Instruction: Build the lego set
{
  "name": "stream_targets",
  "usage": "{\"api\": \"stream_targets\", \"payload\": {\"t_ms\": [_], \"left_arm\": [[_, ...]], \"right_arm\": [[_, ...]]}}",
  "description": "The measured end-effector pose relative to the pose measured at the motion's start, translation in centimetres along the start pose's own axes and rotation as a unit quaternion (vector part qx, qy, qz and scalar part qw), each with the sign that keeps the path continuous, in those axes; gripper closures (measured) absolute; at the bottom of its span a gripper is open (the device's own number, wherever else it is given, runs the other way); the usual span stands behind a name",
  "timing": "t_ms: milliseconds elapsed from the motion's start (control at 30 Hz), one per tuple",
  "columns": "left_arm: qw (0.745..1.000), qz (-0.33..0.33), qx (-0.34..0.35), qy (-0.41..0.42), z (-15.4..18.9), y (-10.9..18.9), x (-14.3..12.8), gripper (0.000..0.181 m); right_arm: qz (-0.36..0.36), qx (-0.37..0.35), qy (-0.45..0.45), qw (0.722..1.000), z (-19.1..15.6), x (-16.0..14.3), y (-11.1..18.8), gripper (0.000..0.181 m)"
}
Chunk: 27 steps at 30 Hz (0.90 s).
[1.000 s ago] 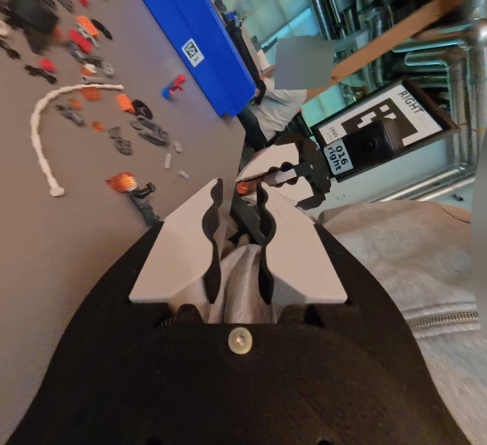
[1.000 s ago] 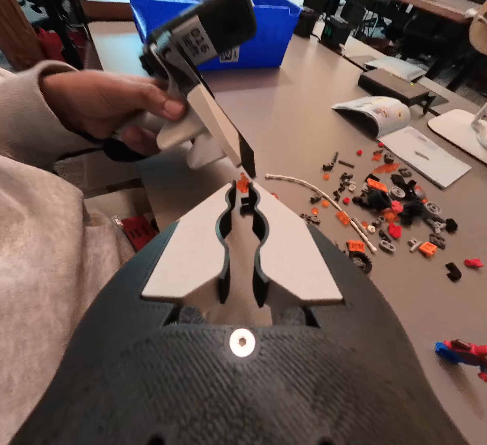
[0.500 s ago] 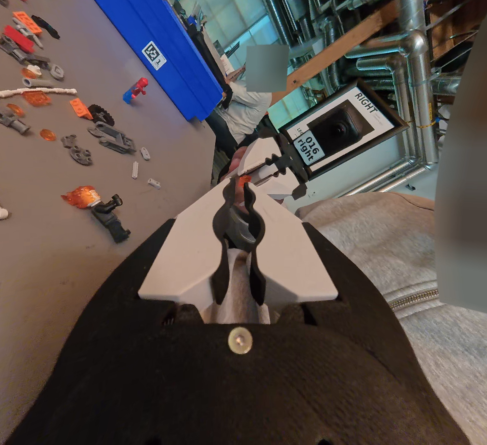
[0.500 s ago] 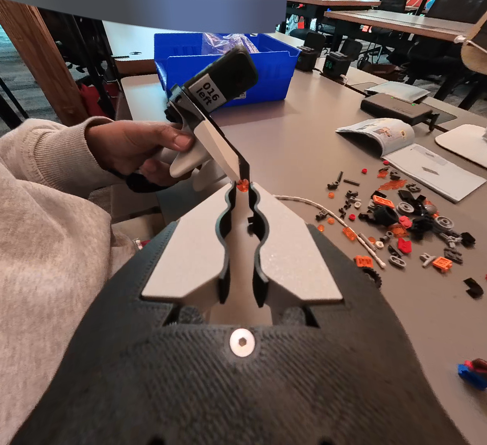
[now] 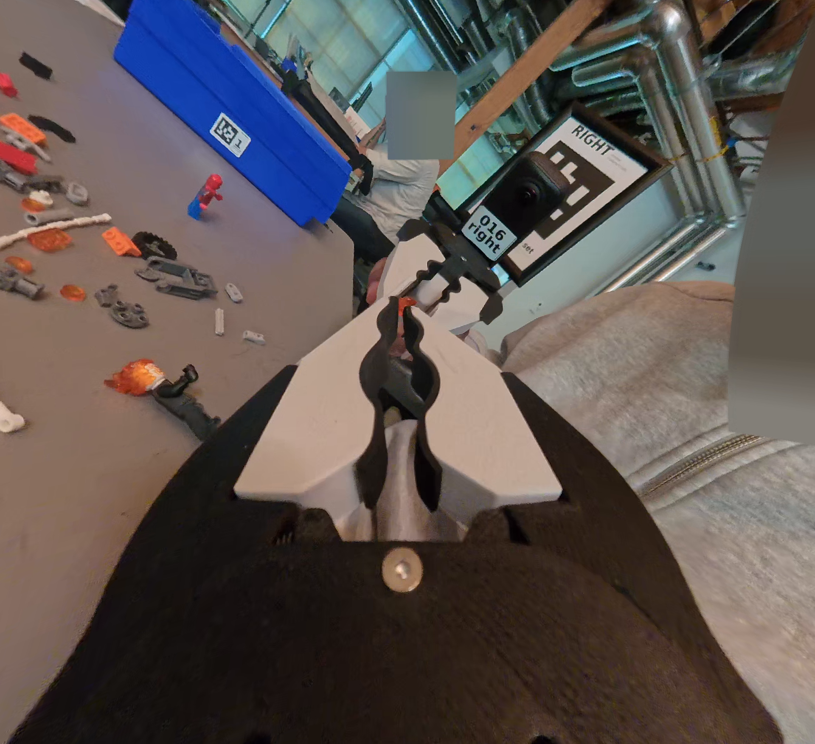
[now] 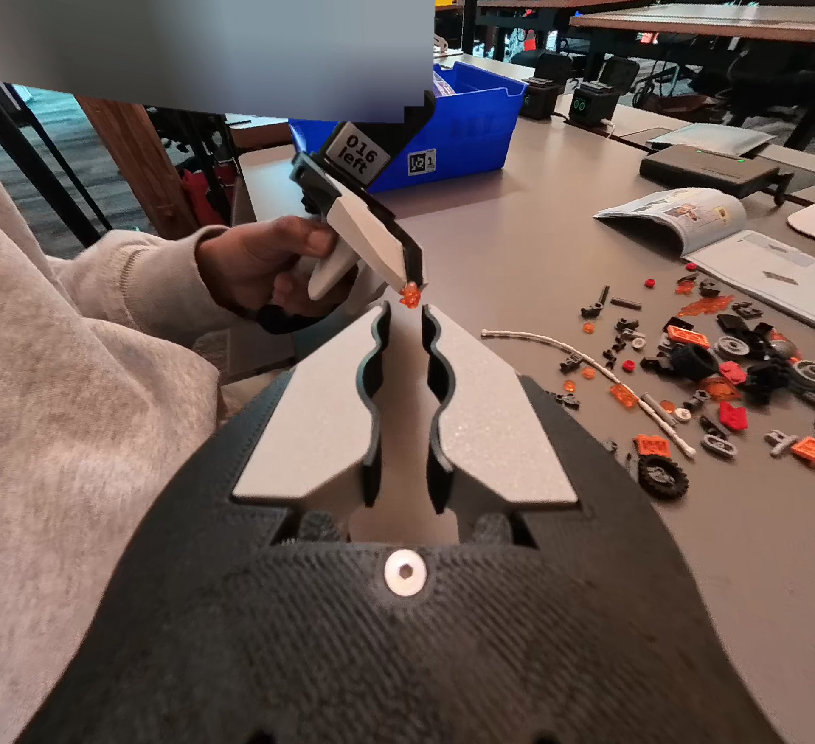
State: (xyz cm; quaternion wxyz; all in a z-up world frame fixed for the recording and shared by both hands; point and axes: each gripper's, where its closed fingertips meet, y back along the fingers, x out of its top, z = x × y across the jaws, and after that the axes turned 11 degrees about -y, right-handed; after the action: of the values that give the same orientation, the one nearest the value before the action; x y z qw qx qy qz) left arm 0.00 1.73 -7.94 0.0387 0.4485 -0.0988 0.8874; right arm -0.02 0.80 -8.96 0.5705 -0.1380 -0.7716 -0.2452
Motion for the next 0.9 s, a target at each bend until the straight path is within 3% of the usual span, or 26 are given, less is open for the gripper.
{"api": "stream_targets", "payload": {"t_ms": [100, 200, 333, 400, 533, 667, 900], "left_arm": [[0.999, 0.009, 0.002, -0.044, 0.2, 0.3, 0.4, 0.181], [0.992, 0.010, 0.000, -0.127, 1.1, 0.4, 0.6, 0.181], [0.961, -0.021, 0.022, -0.273, 2.6, 0.0, -0.1, 0.181], [0.948, -0.031, 0.036, -0.314, 2.9, -0.2, -0.2, 0.181], [0.939, -0.044, 0.049, -0.337, 2.8, -0.5, -0.5, 0.181], [0.941, -0.046, 0.043, -0.331, 2.8, -0.6, -0.7, 0.181], [0.940, -0.049, 0.046, -0.333, 2.7, -0.6, -0.8, 0.181]], "right_arm": [[0.007, 0.019, -0.049, 0.999, 0.1, 0.2, 0.2, 0.159], [0.013, 0.076, -0.164, 0.983, 0.0, 0.5, 0.5, 0.157], [0.015, 0.220, -0.361, 0.906, -1.3, 1.4, 1.4, 0.164], [0.023, 0.270, -0.417, 0.868, -1.6, 1.8, 1.8, 0.166], [-0.002, 0.287, -0.451, 0.845, -2.1, 0.9, 1.6, 0.158], [0.013, 0.300, -0.466, 0.832, -1.9, 1.4, 1.9, 0.175], [0.009, 0.306, -0.474, 0.825, -2.0, 1.2, 1.8, 0.174]]}}
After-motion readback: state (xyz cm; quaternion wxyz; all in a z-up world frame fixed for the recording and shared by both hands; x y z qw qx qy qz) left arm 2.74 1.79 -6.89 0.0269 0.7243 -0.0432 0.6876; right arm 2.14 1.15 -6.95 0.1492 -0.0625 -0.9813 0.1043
